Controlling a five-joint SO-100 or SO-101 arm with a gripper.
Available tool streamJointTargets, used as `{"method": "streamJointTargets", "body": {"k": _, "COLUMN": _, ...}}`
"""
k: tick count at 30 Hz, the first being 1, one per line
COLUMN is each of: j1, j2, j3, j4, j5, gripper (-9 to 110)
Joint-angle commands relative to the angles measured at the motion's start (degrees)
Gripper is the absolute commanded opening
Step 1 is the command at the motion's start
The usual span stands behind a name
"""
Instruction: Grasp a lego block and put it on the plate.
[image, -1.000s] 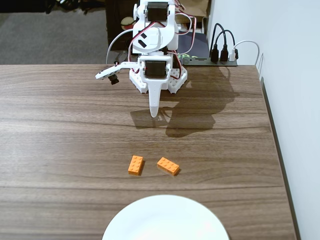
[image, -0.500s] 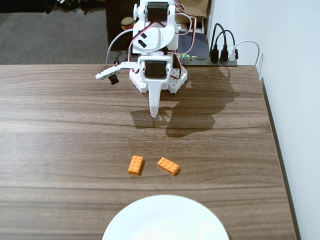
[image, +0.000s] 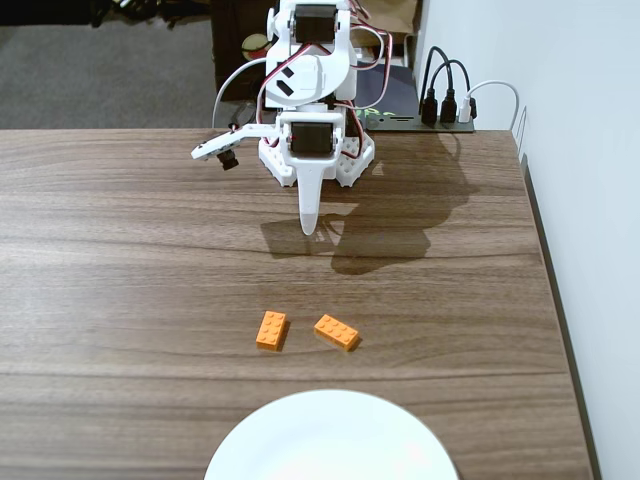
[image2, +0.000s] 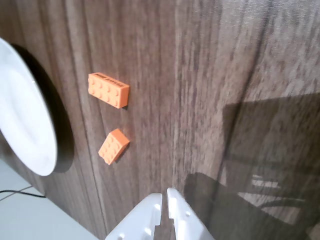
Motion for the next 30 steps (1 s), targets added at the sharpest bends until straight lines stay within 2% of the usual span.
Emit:
{"method": "streamJointTargets", "body": {"k": 1, "j1": 0.7, "j2": -3.3, "j3": -1.0, "j4": -3.2, "j5": -0.4, "gripper": 1}}
{"method": "streamJointTargets", "body": {"k": 7, "j1": 3.3, "j2": -13.1, "j3": -5.9, "j4": -10.2, "j5": -3.0, "gripper": 1}}
{"method": "streamJointTargets", "body": {"k": 12, "j1": 3.6, "j2": -23.6, "j3": -14.3, "j4": -11.4, "j5": -4.0, "gripper": 1}}
{"method": "streamJointTargets", "body": {"k": 19, "j1": 5.7, "j2": -37.0, "j3": -22.9, "j4": -11.2, "j5": -15.8, "gripper": 1}}
{"method": "streamJointTargets", "body": {"k": 25, "j1": 7.1, "j2": -42.5, "j3": -25.3, "j4": -11.0, "j5": -22.1, "gripper": 1}}
{"method": "streamJointTargets", "body": {"k": 30, "j1": 9.8, "j2": -46.1, "j3": -27.5, "j4": -11.1, "j5": -32.2, "gripper": 1}}
